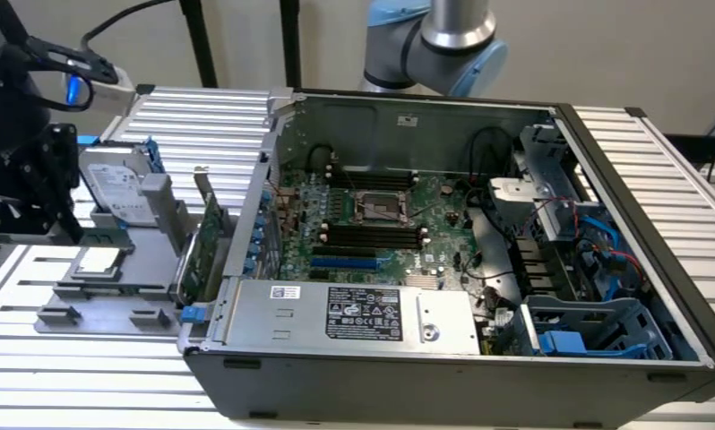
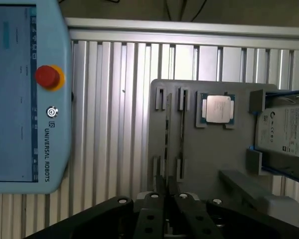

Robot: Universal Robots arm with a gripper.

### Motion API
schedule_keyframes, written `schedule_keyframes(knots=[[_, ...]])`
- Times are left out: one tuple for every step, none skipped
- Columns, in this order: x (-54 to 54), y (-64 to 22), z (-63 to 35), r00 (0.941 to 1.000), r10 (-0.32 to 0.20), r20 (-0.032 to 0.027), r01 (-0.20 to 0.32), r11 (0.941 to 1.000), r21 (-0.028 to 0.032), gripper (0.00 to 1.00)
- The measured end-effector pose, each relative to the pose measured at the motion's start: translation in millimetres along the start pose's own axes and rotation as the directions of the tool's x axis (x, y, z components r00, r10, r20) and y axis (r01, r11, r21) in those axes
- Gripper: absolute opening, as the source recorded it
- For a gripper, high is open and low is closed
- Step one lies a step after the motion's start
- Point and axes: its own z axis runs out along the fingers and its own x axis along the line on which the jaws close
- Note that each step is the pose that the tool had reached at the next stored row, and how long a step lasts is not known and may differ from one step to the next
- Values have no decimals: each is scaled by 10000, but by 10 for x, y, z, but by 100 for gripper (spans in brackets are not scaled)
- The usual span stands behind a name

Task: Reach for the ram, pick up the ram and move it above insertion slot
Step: 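Pick up the ram and move it above insertion slot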

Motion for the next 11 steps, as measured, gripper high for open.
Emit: schedule_keyframes(knots=[[0, -22, -45, 10000, -6, -1, 6, 10000, -1, 14], [1, -46, -89, 10000, -10, -1, 10, 10000, -1, 14], [2, -74, -135, 10000, -12, 0, 12, 10000, 1, 14], [2, -101, -177, 10000, -14, -1, 14, 10000, 0, 14], [3, -131, -221, 10000, -16, 0, 16, 10000, 0, 14], [4, -161, -260, 10000, -18, -1, 18, 10000, 0, 14], [5, -191, -296, 10000, -19, -2, 19, 10000, -1, 14], [5, -222, -328, 10000, -19, -1, 19, 10000, 0, 14], [6, -253, -358, 10000, -21, 0, 21, 10000, 1, 14], [7, -284, -385, 10000, -21, 0, 21, 10000, 1, 14], [8, -316, -409, 10000, -23, 0, 23, 10000, 1, 14]])
